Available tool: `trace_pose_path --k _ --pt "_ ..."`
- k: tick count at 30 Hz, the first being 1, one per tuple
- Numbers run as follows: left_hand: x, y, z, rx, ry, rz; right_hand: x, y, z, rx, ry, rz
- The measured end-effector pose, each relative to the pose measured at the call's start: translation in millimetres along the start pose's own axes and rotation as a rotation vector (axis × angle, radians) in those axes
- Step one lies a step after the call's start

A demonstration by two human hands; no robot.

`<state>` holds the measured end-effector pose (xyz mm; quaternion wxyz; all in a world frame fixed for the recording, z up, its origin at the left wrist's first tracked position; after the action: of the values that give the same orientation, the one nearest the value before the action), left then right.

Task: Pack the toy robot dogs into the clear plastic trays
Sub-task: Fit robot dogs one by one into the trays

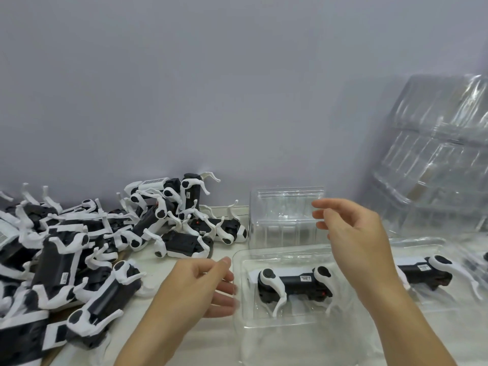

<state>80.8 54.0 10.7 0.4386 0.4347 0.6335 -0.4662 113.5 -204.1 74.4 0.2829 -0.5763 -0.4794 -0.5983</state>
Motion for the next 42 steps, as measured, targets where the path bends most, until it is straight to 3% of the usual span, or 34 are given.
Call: trace_pose_path --k 14,19,27,42 --pt "-8 -9 29 0.155 -0.051 0.070 -19 -2 17 0.064 -0.214 0.003" --pt "-12 -17 54 0.252 -0.009 0.105 -17 -2 11 0.016 -0.208 -0.007" --pt "-18 -31 109 0.324 0.269 0.211 -9 -1 -4 -0.096 -0.155 -0.024" --pt "-31 -25 151 0.327 0.429 0.269 -18 7 -34 -0.246 -0.071 0.059"
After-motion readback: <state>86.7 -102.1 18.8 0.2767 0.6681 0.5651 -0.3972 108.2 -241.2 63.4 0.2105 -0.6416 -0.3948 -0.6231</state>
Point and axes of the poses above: each hand's wrist, its own y-axis towards the middle knuckle, its own z-axis out of the palm, x = y × z, the point moved 9 cm from there along y, towards the middle knuckle, and after that the axes turned 4 degrees about -x, right-handed, at the moved point
